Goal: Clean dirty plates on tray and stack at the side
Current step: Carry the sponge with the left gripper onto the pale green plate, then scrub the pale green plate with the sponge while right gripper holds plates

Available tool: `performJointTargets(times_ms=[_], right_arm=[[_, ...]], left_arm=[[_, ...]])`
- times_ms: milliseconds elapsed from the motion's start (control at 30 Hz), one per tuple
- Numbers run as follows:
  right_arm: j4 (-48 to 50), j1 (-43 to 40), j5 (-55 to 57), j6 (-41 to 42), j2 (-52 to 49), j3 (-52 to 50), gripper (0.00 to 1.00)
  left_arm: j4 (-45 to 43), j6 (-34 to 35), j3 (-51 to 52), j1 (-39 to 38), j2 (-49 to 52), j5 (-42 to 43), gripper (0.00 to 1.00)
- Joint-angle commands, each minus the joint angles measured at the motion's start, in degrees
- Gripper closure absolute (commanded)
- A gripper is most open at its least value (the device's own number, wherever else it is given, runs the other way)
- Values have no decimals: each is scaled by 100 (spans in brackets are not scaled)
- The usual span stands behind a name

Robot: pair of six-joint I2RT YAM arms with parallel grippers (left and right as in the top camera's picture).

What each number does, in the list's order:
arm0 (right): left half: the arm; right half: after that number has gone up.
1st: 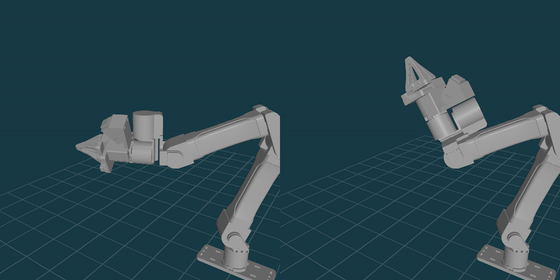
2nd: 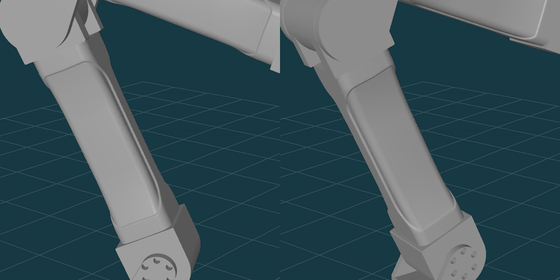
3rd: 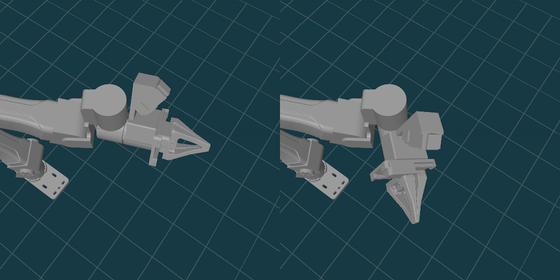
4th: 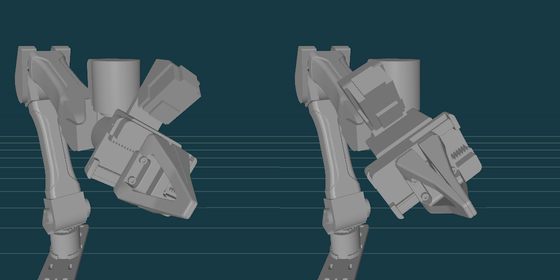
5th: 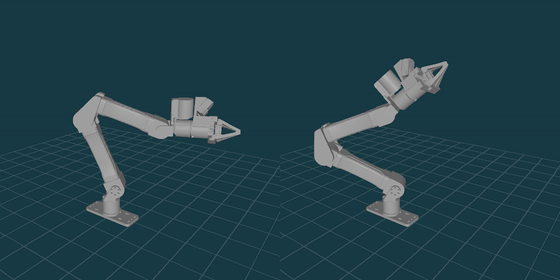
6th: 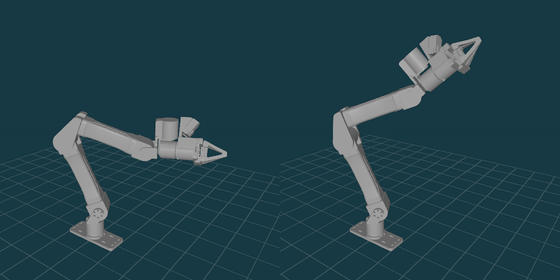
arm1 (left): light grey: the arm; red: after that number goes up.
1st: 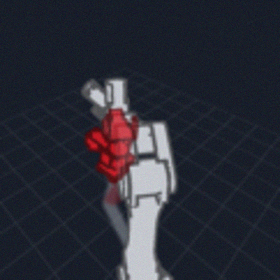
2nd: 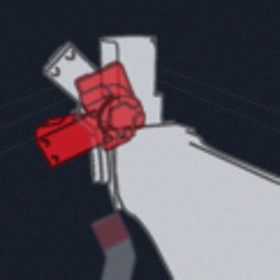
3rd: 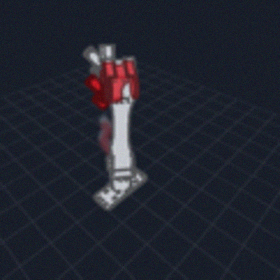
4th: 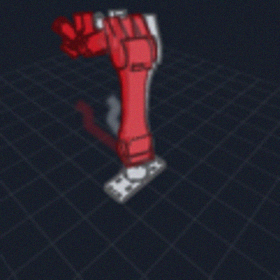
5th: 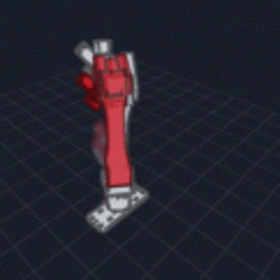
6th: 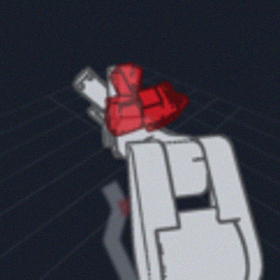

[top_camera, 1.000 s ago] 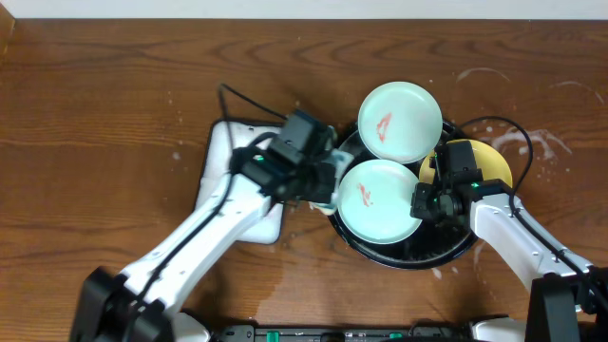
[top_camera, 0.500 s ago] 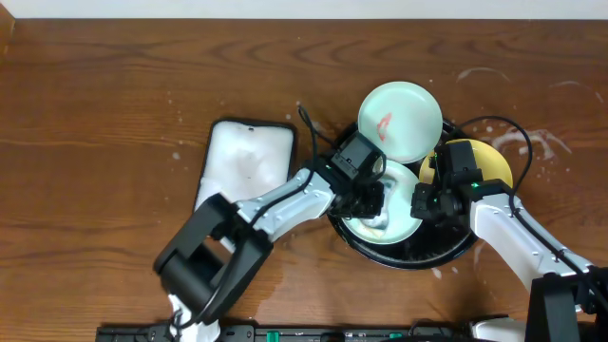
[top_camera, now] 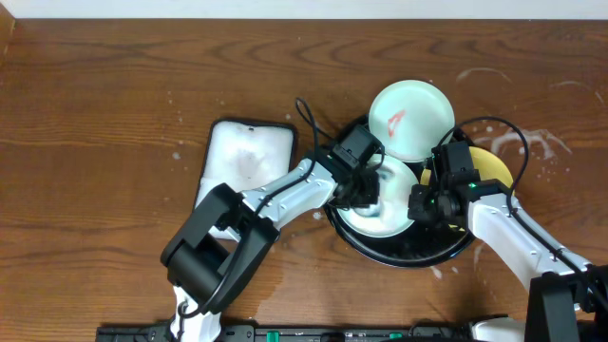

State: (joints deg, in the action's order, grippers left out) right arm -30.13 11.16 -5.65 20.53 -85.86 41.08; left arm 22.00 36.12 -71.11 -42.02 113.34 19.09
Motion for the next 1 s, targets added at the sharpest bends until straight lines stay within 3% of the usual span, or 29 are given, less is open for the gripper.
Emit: performJointTargets(times_ms=[0, 367, 500, 733, 967], right_arm=[[-37, 20, 354, -245, 13, -4, 99], [-96, 20, 367, -490, 13, -4, 99], [-96, 20, 367, -678, 11, -4, 99], [-90, 20, 365, -1027, 11, -4, 99], [-48, 20, 365, -1204, 13, -4, 99]], left_arm=[[293, -380, 190, 361, 197, -2326, 93], [264, -564, 186, 354, 157, -2494, 93], [-101, -494, 188, 343, 205, -1515, 93], [-780, 238, 188, 149, 470, 138, 92], [-1067, 258, 188, -236, 474, 645, 93]])
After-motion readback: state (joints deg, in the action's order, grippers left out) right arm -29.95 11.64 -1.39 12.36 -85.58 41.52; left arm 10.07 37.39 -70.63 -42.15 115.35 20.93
